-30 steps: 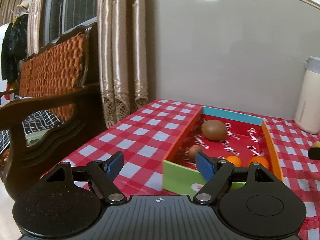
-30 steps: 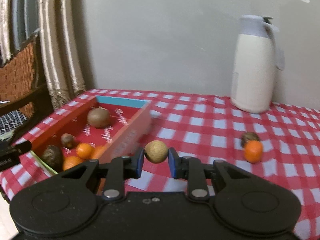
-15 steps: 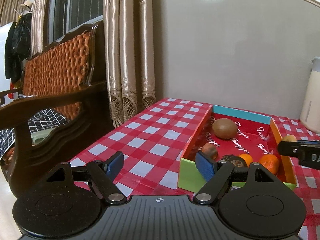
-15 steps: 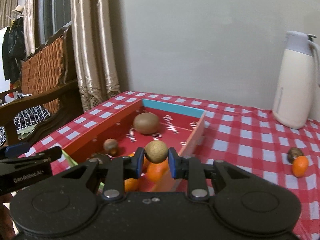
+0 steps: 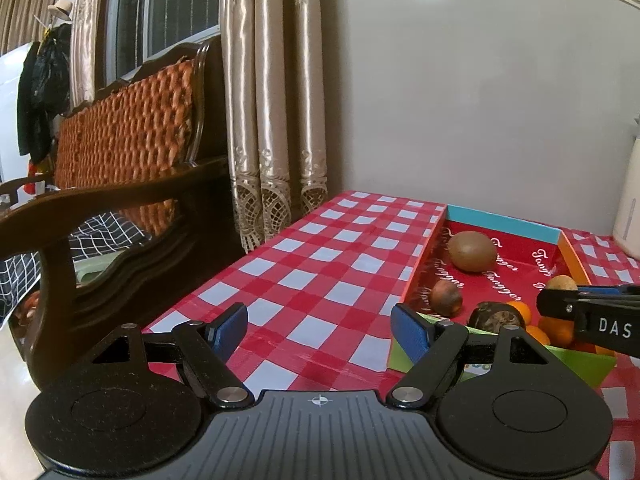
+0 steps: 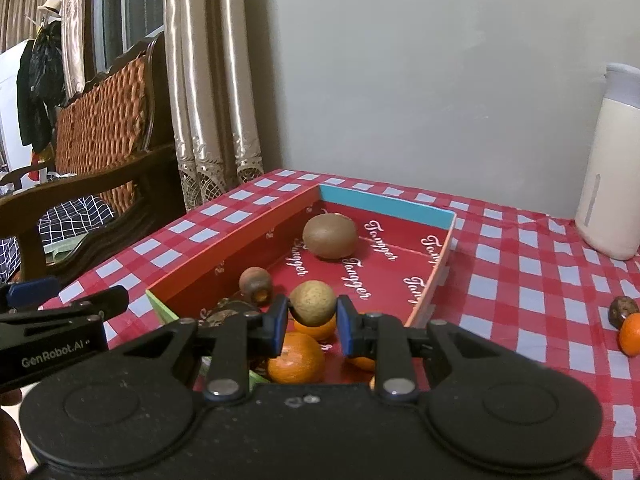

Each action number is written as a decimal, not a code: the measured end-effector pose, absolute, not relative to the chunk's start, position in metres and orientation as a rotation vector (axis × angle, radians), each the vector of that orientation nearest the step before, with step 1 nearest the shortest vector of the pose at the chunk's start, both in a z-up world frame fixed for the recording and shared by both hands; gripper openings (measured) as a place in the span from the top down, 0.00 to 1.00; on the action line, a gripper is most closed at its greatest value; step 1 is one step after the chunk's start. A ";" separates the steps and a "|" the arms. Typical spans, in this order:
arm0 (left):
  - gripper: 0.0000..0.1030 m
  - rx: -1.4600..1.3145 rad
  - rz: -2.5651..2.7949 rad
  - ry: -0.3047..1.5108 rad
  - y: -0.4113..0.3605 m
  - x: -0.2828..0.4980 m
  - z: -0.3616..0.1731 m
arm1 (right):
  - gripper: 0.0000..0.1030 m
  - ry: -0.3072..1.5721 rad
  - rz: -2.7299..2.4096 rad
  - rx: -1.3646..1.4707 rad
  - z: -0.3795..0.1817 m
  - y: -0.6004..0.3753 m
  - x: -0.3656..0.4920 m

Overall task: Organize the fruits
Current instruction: 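Carry the small yellow fruit with the right gripper into the box and release, then withdraw both grippers from the box toward the tangerine and nut, then close the left gripper on the tangerine and lift it, then carry the tangerine with the left gripper into the box and open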

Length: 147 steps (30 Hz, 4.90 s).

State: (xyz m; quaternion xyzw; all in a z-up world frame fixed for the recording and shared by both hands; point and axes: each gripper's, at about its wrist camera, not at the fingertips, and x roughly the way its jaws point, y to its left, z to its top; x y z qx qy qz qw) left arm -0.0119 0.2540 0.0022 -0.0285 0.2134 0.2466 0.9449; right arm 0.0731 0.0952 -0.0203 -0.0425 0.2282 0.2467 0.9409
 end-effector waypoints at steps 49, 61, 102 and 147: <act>0.20 -0.014 0.267 0.408 0.120 0.040 -0.001 | 0.23 0.336 0.105 0.051 -0.017 -0.107 0.075; 0.20 0.027 0.063 0.431 0.014 0.085 -0.011 | 0.23 0.377 -0.084 0.081 -0.030 -0.196 0.078; 0.65 0.078 -0.124 0.559 -0.109 0.172 -0.039 | 0.23 0.417 -0.194 0.145 -0.041 -0.275 0.126; 0.66 0.030 0.217 0.448 0.104 0.090 0.013 | 0.23 0.418 0.030 0.102 -0.035 -0.131 0.134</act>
